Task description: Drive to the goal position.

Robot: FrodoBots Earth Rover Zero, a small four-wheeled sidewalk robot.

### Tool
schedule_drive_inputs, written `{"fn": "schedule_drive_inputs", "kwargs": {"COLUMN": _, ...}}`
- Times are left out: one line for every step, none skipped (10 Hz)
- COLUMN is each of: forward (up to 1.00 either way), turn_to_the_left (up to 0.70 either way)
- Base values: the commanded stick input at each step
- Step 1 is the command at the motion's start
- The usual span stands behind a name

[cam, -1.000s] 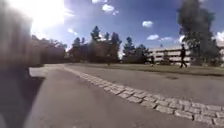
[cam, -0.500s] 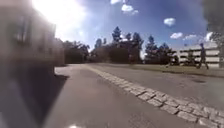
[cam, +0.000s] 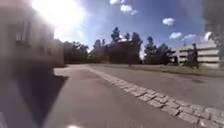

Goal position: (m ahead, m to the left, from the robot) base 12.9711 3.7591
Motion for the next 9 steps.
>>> {"fn": "schedule_drive_inputs", "kwargs": {"forward": 0.85, "turn_to_the_left": 0.0}}
{"fn": "schedule_drive_inputs", "kwargs": {"forward": 0.85, "turn_to_the_left": 0.0}}
{"fn": "schedule_drive_inputs", "kwargs": {"forward": 0.85, "turn_to_the_left": 0.34}}
{"fn": "schedule_drive_inputs", "kwargs": {"forward": 0.85, "turn_to_the_left": 0.34}}
{"fn": "schedule_drive_inputs", "kwargs": {"forward": 0.85, "turn_to_the_left": 0.34}}
{"fn": "schedule_drive_inputs", "kwargs": {"forward": 0.85, "turn_to_the_left": 0.34}}
{"fn": "schedule_drive_inputs", "kwargs": {"forward": 0.85, "turn_to_the_left": 0.34}}
{"fn": "schedule_drive_inputs", "kwargs": {"forward": 0.85, "turn_to_the_left": 0.34}}
{"fn": "schedule_drive_inputs", "kwargs": {"forward": 0.85, "turn_to_the_left": 0.34}}
